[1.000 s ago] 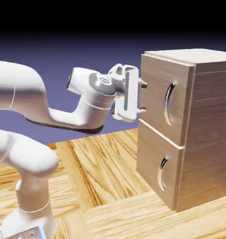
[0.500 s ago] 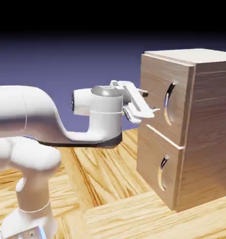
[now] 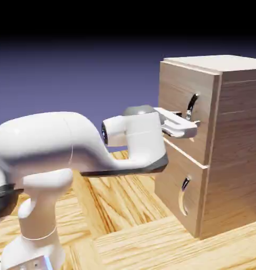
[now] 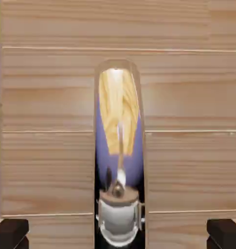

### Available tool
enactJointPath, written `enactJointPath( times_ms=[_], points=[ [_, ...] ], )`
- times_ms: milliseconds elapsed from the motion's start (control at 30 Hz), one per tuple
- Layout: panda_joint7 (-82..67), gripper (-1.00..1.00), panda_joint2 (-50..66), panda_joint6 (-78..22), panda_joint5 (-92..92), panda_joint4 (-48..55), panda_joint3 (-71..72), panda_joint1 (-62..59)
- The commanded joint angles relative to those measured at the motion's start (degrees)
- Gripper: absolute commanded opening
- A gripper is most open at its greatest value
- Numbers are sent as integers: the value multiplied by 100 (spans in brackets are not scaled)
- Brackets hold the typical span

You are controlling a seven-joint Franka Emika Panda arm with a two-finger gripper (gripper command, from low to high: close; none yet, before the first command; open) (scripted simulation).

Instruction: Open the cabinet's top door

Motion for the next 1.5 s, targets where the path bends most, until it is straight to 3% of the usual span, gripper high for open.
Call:
enactJointPath(
  times_ms=[0, 367, 733, 1067, 1467],
  points=[
    [58, -100, 58, -142, 103, -167, 169, -206],
    [-427, -100, -290, -2195, 2465, -2104, 2393, -1973],
    [-647, -100, -587, -4332, 5199, -2914, 4659, -1946],
    [-174, -100, 431, -6341, 7691, -2548, 6633, -1359],
    [828, -100, 2891, -8652, 10055, -785, 8343, -1472]
  ],
)
